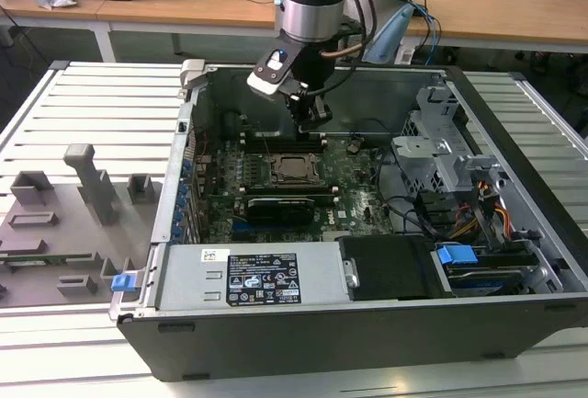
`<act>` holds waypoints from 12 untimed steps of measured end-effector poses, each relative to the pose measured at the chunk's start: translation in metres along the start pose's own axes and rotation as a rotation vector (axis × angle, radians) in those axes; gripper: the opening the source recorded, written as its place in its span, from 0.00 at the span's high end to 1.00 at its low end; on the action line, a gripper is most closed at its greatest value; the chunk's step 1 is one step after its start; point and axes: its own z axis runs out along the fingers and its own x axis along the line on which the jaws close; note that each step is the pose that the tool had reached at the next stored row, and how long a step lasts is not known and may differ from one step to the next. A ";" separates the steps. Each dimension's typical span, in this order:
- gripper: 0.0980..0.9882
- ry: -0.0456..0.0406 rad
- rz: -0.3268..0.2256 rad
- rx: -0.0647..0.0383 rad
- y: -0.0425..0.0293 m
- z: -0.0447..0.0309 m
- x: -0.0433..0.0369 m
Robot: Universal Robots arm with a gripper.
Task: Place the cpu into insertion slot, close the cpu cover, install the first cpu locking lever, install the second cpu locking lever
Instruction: 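Install the first cpu locking lever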
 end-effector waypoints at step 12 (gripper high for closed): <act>0.99 0.0047 -0.256 0.006 0.0001 0.0008 0.0002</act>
